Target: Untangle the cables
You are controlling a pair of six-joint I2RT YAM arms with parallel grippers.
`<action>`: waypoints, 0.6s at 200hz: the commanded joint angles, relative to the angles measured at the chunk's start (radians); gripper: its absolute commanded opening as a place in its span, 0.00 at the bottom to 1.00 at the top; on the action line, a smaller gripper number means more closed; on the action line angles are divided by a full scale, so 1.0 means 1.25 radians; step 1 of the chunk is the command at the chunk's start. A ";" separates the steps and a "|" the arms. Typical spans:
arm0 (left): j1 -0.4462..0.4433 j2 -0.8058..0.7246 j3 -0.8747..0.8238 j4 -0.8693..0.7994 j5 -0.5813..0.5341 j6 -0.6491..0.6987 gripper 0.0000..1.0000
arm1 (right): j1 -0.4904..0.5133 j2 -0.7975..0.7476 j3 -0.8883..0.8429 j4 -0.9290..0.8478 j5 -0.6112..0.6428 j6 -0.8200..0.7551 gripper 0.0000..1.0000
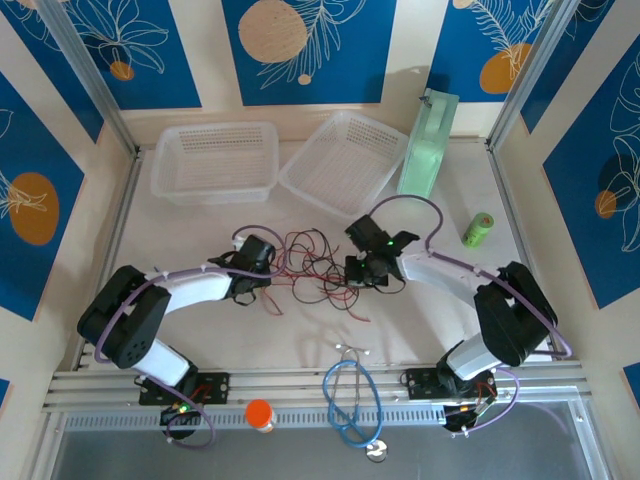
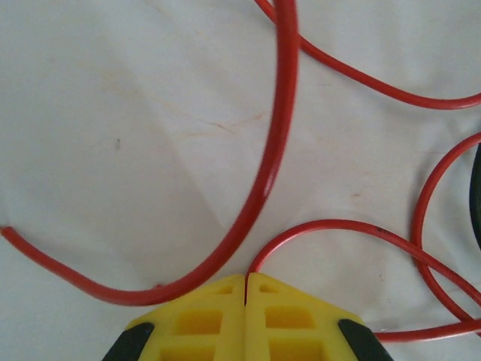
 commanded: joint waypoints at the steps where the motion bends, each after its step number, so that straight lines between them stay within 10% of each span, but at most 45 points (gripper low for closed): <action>1: 0.037 0.007 -0.006 -0.086 -0.024 0.051 0.00 | -0.055 -0.014 -0.040 0.063 -0.209 -0.088 0.13; 25: 0.034 -0.048 0.020 -0.087 0.029 0.112 0.00 | -0.099 -0.006 -0.063 0.099 -0.308 -0.082 0.22; 79: -0.088 -0.266 0.128 -0.248 0.035 0.283 0.61 | -0.109 -0.025 -0.085 0.109 -0.311 -0.026 0.30; 120: -0.157 -0.288 0.159 -0.319 0.080 0.321 0.81 | -0.097 -0.051 -0.075 0.071 -0.274 -0.013 0.30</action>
